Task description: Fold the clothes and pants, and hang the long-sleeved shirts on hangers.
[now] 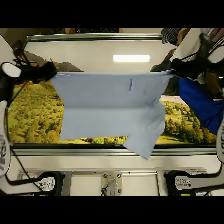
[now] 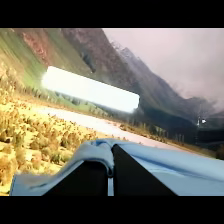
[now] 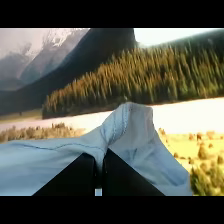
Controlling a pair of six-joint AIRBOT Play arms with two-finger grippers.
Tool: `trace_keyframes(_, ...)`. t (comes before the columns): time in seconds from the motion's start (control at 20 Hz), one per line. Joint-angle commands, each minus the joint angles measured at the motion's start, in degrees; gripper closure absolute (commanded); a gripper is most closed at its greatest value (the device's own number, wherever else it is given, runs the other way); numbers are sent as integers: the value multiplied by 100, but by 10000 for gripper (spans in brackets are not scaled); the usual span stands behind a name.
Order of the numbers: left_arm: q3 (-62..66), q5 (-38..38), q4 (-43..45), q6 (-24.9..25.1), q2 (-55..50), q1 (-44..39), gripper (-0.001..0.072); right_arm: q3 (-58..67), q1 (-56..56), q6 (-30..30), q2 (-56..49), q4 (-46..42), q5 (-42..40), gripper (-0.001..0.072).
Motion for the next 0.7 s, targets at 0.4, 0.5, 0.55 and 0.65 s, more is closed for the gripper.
trace_keyframes(0.4,1690,424,-55,35,-2129,-120,700,-7,87,-109,-1163,-444,-2153,696)
trace_keyframes(0.5,1615,238,-22,35,-2124,-90,700,-35,94,-109,-1099,-734,-1878,696)
trace_keyframes(0.55,1467,166,-22,33,-2103,-76,701,-94,96,-109,-1056,-822,-1694,696)
trace_keyframes(0.65,951,166,-15,33,-1980,-61,700,-433,107,-131,-872,-852,-1596,696)
